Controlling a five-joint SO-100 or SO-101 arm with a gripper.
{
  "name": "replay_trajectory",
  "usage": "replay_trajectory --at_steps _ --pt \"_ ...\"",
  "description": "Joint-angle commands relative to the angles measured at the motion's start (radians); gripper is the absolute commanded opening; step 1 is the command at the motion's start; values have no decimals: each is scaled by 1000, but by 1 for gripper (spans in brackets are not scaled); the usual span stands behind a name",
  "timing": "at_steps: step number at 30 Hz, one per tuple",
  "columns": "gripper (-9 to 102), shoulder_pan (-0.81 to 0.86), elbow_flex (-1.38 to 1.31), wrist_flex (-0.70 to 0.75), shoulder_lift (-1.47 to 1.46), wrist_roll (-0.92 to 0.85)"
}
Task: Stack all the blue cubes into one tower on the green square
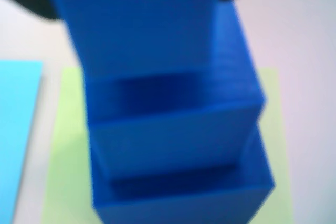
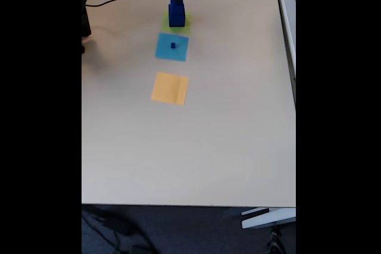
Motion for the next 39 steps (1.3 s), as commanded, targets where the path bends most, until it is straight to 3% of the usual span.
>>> replay_trajectory --at_steps 1,39 --pt "0 2 -54 -17 18 -12" --pt "0 -18 -49 -6 15 -2"
